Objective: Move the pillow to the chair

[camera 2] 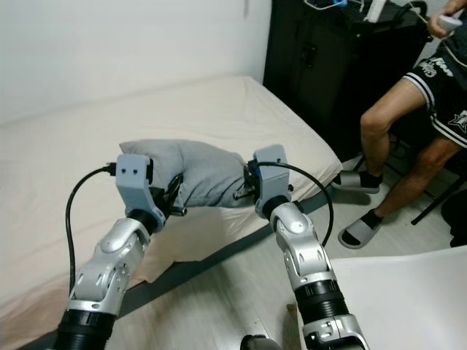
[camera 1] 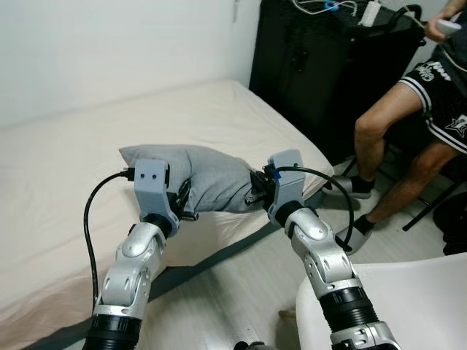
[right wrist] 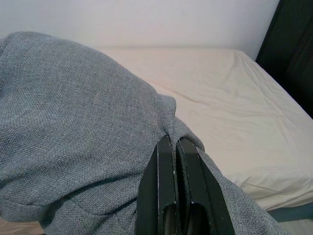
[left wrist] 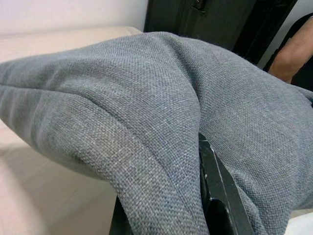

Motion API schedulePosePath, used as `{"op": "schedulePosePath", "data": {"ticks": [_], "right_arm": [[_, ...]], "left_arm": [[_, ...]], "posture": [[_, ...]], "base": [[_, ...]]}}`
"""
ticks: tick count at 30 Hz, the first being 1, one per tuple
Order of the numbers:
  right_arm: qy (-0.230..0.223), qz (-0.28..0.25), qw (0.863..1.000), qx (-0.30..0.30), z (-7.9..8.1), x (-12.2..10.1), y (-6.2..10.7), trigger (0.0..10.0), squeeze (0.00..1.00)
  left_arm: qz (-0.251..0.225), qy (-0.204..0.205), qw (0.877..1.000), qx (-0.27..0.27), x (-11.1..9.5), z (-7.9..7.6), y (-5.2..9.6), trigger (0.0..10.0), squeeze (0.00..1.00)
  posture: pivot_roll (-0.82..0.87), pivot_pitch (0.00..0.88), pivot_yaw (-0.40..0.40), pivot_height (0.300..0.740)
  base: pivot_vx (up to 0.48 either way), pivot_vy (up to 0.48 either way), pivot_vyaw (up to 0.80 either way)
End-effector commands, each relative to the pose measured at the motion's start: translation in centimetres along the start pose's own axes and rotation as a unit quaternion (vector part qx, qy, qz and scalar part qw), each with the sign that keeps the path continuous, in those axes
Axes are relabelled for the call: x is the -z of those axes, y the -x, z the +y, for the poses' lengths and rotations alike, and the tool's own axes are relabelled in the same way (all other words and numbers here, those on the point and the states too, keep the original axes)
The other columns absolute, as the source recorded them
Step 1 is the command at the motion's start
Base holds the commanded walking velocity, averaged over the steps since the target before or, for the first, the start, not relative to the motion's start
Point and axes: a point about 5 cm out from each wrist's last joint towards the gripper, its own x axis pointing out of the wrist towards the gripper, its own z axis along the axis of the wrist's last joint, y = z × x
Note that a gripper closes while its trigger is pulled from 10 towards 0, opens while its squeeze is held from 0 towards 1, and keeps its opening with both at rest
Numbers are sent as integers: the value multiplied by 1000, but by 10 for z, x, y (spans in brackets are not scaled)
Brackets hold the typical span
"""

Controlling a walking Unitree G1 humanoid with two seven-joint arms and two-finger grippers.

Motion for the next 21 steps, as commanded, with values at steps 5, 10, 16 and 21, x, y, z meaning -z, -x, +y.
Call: {"op": "schedulePosePath", "data": {"ticks": [5, 10, 16, 21], "right_arm": [[-5, -12, 999, 31, -11, -3, 3, 10000, 0], [-6, -12, 999, 33, -12, -3, 4, 10000, 0], [-4, -9, 999, 33, -12, -2, 4, 10000, 0], [-4, -9, 999, 34, -13, -2, 4, 10000, 0]], "left_arm": [[-21, -13, 999, -30, -10, 13, 2, 10000, 0], [-20, -15, 999, -29, -9, 12, 2, 10000, 0], [-19, -20, 999, -33, -9, 13, 1, 10000, 0], [-19, -20, 999, -36, -9, 14, 1, 10000, 0]], "posture": [[6, 92, 6, 740], [5, 89, 7, 740], [5, 94, 5, 740], [6, 99, 4, 740]], "base": [[0, 0, 0], [0, 0, 0], [0, 0, 0], [0, 0, 0]]}}
